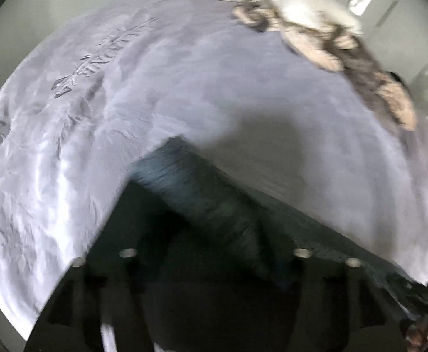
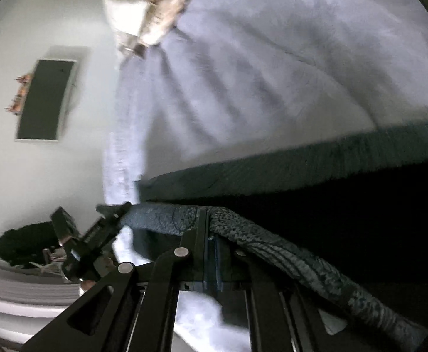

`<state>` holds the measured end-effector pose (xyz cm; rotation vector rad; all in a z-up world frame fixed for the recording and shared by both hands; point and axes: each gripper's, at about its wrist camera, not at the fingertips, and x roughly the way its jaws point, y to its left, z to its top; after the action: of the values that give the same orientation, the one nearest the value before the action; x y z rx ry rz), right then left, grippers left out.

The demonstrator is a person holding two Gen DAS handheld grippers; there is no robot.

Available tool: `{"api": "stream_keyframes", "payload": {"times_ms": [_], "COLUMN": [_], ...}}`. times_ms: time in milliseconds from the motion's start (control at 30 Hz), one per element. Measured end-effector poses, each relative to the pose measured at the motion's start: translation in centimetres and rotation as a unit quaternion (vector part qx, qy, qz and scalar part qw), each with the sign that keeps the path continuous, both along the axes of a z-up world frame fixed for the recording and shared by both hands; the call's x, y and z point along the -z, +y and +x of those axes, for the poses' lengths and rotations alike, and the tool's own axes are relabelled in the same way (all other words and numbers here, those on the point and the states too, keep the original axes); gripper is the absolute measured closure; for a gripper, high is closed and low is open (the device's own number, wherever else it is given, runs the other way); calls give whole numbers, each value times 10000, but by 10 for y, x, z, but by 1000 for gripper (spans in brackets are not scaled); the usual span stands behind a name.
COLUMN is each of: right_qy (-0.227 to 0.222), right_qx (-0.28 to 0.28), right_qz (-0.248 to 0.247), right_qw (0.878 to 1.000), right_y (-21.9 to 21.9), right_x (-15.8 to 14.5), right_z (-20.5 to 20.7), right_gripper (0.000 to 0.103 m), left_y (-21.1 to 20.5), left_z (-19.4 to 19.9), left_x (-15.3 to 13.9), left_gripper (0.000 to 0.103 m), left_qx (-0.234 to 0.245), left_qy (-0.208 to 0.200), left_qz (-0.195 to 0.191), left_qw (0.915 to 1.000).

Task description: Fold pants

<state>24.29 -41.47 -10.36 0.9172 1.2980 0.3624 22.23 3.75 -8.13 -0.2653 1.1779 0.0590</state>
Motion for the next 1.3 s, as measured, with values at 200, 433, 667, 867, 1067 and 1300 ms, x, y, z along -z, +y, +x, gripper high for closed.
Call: {"api": "stream_keyframes", "payload": {"times_ms": [200, 433, 667, 867, 1067, 1300], "right_qy": [423, -311, -127, 878, 1522, 1529], "right_qx": [253, 675, 1010, 1946, 2928, 3123], "right_qz": [59, 204, -919, -740, -73, 1019], "right_qw": [9988, 9970, 9905, 9741, 9440, 9321], "right_y": [-3, -45, -123, -187, -201, -188], "right_x": [55, -8, -51, -30, 3, 55], "right_z": [21, 4, -125, -276, -393, -407], "right_gripper": [93, 16, 16, 17, 17, 81], "left_y": [9, 9, -123, -293, -382, -415], "left_z": [22, 11, -43, -104, -132, -140], "left_x": [17, -36, -37, 0, 22, 18], "left_gripper": [9, 9, 9, 9, 9, 9], "left_qx": [-230, 38, 2089, 3742, 4444, 4734], "left_qy": [48, -54, 443, 1207, 1598, 1626], "left_qz": [442, 659, -339, -1137, -1209, -1110], "left_qw": [9987, 9978, 9763, 9124, 8731, 8586]}}
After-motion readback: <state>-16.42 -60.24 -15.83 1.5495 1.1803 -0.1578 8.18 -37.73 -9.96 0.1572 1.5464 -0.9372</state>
